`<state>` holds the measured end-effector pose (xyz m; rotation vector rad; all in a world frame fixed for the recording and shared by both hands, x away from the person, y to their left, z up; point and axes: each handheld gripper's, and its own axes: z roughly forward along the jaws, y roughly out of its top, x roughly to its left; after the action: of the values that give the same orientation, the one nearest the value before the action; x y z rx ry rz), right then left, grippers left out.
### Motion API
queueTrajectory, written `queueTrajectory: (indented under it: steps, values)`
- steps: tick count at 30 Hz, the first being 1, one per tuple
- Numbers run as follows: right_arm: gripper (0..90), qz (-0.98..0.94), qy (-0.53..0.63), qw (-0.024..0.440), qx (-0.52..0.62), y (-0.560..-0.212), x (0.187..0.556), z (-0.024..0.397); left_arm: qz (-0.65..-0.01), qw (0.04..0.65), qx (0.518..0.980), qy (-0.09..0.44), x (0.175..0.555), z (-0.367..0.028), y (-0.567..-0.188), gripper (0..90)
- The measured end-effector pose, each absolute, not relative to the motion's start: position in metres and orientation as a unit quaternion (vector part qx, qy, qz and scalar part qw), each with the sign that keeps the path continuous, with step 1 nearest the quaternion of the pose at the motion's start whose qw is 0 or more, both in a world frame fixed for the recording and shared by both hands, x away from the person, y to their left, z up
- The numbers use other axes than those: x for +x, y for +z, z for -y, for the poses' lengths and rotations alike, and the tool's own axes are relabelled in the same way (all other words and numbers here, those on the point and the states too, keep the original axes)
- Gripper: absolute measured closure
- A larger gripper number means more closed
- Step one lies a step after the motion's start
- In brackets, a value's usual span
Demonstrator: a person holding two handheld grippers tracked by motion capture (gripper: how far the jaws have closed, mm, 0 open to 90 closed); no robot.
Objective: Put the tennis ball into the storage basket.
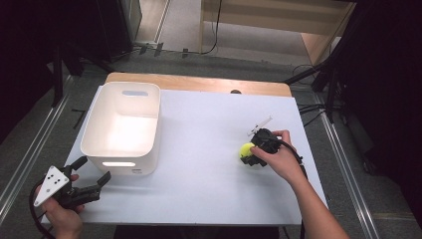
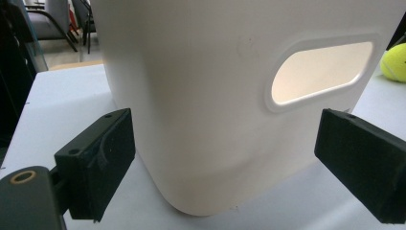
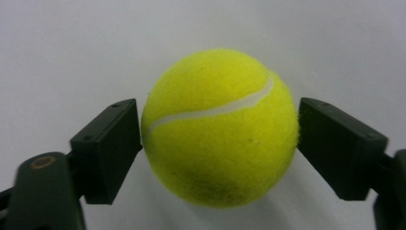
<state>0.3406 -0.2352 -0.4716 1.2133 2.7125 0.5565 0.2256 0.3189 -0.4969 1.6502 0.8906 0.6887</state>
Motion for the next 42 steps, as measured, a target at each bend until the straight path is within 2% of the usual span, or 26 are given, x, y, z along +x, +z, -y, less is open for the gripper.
queueTrajectory:
  steps: [4, 31, 36, 42]
  values:
    - [22.7, -0.897, 0.185, 0.057, 0.397, -0.473, 0.342, 0.233, -0.375, 0.540, 0.695, 0.289, 0.225, -0.319, -0.497, 7.3]
    - [23.6, -0.897, 0.188, 0.024, 0.399, -0.478, 0.349, 0.235, -0.371, 0.530, 0.702, 0.298, 0.225, -0.316, -0.497, 7.3]
    - [23.7, -0.900, 0.177, 0.033, 0.397, -0.473, 0.347, 0.233, -0.357, 0.516, 0.716, 0.306, 0.225, -0.310, -0.498, 7.2]
    - [23.7, -0.895, 0.191, 0.036, 0.401, -0.464, 0.348, 0.236, -0.364, 0.527, 0.707, 0.299, 0.225, -0.314, -0.497, 7.2]
